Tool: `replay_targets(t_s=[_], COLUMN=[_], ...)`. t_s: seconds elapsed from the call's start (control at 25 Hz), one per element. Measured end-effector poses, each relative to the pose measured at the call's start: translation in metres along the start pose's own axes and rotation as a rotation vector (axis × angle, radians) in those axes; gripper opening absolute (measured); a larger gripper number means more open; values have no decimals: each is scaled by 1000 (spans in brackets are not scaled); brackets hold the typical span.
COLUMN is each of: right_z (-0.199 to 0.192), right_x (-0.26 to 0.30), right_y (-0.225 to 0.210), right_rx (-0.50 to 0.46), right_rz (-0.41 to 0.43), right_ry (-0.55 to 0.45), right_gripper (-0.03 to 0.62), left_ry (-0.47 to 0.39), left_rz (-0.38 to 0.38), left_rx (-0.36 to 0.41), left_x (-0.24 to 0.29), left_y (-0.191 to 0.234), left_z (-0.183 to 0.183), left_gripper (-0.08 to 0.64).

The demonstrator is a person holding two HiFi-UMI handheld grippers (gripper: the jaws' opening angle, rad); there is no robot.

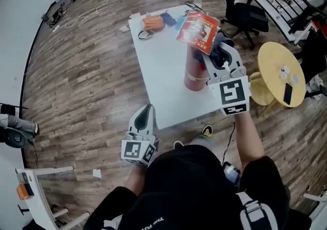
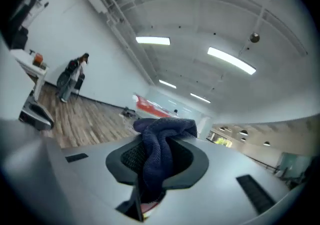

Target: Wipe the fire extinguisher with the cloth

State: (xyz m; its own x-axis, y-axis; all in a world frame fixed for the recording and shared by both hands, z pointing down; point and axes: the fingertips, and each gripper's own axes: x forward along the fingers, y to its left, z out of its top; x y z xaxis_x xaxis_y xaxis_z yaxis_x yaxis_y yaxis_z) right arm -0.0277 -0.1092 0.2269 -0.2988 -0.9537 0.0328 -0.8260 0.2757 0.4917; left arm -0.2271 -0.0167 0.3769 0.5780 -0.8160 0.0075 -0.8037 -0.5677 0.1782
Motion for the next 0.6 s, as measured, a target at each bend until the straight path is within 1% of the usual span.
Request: replay_targets(t_s=[0.04,0.08,0.16,0.2,0.28,0.36,0.4,0.44,0.48,0.56,0.6], right_z=[-6,-13,-19,-21,-29,-49,-62,-72,-76,-67,-59], right_x=[6,9,6,3,-3,-9,-13,-20,-27,-41,-44], right_y=[-4,-7,-6,-1,11,21,21,14,2,-33,-50], right_rx=[-15,9,85,86,54,63,65,53,30,-1,-5], right_rz=[-12,-17,-7,-2,27,77,75,41,-20,-155,-197], right_ry=[49,72,70,70,98,160,193,215,219,173,143], right_gripper=[80,80,80,80,80,80,80,80,80,80,80], left_ry=[-1,-1,0,1,1,-1,1,4,9,17,20], left_rz=[1,5,12,14,12,14,16,18,18,16,14], left_rx=[-2,-5,-8,-8,-5,-5,-6,-8,-8,-7,-8], left_x=[0,-1,-2,-1,0,2,3,3,3,7,10], left_y=[0,0,0,-1,-2,-3,-4,-5,-5,-5,-5], left_z=[0,-1,-3,-3,-4,-4,-5,-6,-7,-9,-10], left_gripper=[32,32,32,32,32,32,32,32,32,32,32])
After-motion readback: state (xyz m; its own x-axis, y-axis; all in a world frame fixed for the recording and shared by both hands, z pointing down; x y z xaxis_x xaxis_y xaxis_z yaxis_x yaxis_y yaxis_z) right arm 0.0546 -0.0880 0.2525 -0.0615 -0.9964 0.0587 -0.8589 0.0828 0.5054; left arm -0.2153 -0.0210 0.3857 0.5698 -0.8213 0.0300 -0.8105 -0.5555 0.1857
